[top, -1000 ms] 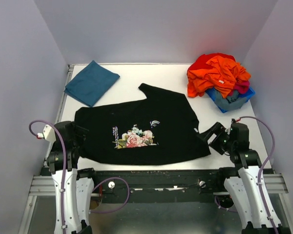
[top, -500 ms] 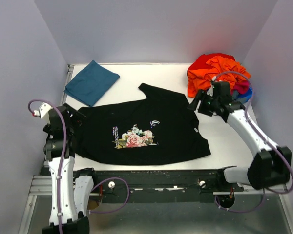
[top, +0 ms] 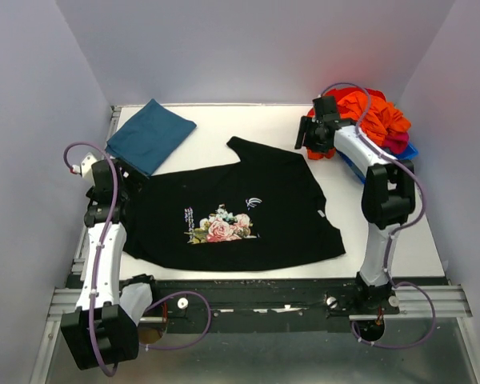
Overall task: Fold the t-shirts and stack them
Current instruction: Fold the flattened tshirt in 1/3 of the way
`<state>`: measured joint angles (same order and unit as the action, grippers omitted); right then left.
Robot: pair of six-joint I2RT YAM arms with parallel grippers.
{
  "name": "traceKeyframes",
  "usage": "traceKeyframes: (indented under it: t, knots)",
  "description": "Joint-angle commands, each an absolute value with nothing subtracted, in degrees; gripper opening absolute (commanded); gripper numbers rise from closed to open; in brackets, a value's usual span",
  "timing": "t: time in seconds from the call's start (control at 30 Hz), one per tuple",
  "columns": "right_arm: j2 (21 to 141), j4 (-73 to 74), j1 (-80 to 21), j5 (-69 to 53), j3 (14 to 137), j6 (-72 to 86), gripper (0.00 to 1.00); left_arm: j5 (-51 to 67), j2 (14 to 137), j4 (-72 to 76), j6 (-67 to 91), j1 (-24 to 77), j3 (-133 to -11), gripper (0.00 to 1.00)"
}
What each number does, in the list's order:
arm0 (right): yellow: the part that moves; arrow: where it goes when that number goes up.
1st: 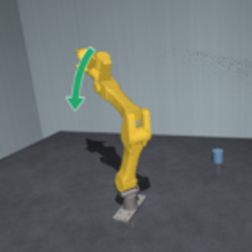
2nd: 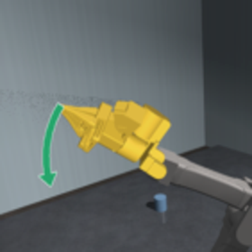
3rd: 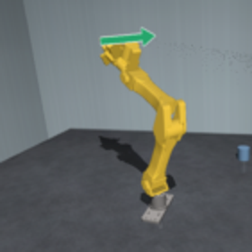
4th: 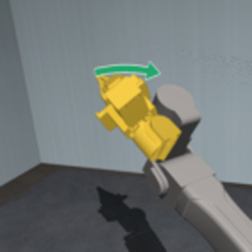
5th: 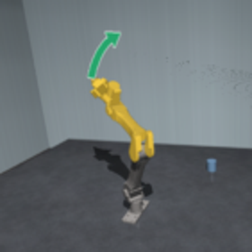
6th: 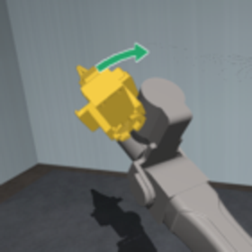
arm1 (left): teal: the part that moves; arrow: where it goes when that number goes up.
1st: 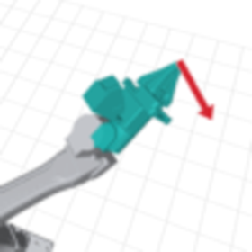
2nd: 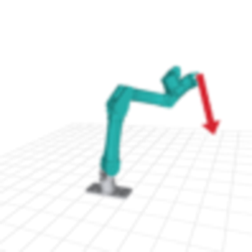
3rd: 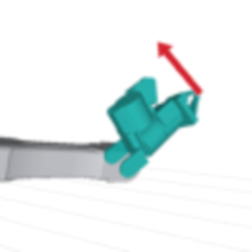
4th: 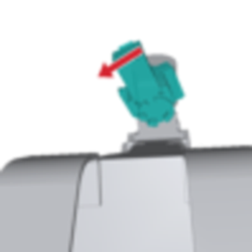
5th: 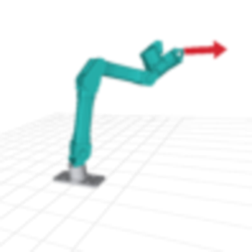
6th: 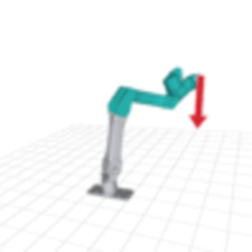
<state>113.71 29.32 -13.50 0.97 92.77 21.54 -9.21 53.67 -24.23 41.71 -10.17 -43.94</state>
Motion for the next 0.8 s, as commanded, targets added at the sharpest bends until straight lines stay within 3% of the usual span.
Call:
traceKeyframes:
  t: [0.0,0.27,0.53,0.77]
  knots:
    - [123.11,37.25,-14.06,4.66,103.68,19.34,0.7,-10.98,55.89,-19.6,42.36,-10.63,-46.14,0.95]
    - [131.13,40.6,-14.06,1.23,110.74,19.86,0.67,-11.69,59.32,-17.67,43.94,-10.55,-46.93,0.95]
    - [135.52,43.07,-14.24,-2.9,113.2,19.95,0.57,-12.66,61.96,-17.23,47.37,-10.55,-46.06,0.95]
    - [135.97,43.06,-14.24,-1.06,115.48,19.78,0.28,-11.08,62.31,-11.52,49.22,-10.63,-42.46,0.93]
